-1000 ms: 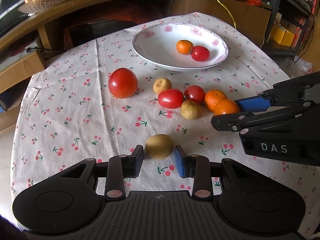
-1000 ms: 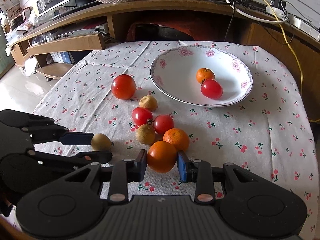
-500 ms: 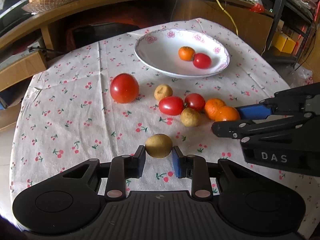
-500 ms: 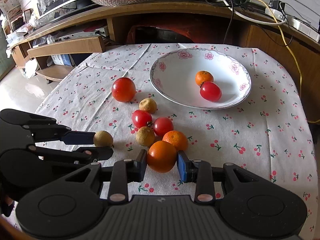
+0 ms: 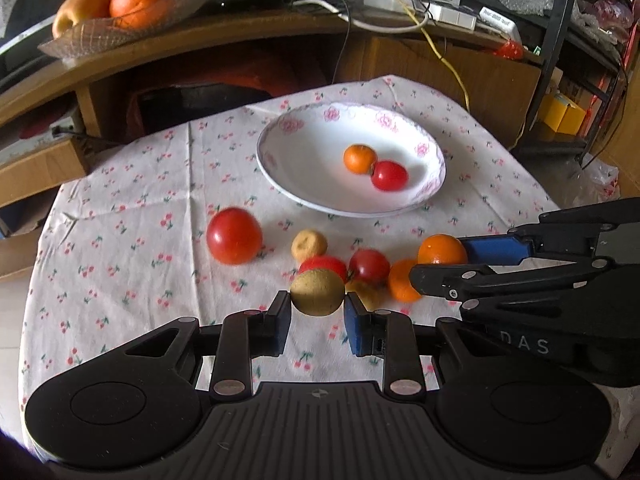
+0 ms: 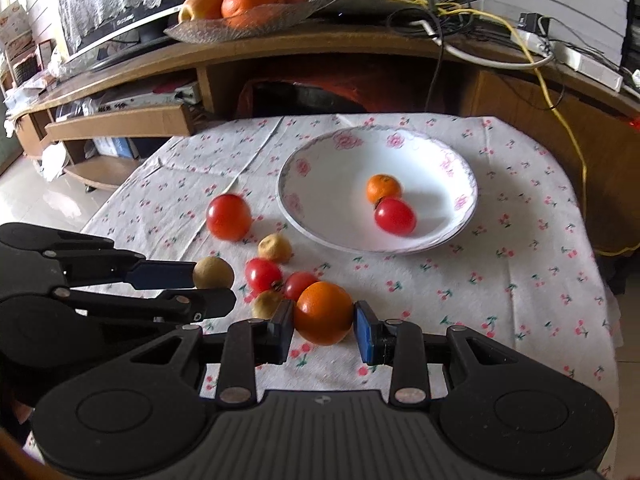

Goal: Organize fruits
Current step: 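Carry the orange with the right tool while the left tool carries the potato to the bowl, then release the potato from the left tool while the right tool lowers the orange into the bowl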

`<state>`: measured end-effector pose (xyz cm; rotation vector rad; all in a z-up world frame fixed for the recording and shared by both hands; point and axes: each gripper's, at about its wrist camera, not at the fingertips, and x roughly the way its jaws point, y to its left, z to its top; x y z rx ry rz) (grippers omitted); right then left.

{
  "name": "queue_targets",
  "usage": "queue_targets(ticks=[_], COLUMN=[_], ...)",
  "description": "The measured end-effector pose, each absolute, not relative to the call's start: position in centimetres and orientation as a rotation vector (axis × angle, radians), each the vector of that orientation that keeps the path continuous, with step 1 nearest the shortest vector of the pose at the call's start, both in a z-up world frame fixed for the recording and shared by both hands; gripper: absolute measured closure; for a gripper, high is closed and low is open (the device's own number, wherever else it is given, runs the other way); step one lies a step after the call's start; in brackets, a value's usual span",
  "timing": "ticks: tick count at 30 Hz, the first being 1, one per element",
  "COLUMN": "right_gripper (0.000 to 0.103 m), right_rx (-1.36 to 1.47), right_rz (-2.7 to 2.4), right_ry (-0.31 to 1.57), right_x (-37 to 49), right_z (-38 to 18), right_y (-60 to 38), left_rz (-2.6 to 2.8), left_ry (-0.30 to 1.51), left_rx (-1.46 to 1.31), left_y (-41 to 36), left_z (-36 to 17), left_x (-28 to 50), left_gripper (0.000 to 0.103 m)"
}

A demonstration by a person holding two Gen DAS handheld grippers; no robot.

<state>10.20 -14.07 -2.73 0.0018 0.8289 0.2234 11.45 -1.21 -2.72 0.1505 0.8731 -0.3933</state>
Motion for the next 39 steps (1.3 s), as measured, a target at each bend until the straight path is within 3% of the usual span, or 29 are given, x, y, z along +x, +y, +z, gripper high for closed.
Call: queue_targets(ticks=[39], right_gripper=[0.068], right_rx=[0.065], right_rz=[0.151], right_ry=[0.787], right_x=[19.4], right_z=[-3.3], right_y=[-18.7], left_rz=[-0.354], left_ry=[0.847], left_rx=[0.182], left_y=[-5.7], left_z=[-3.2], left_x=[19.8], left_gripper=[0.066])
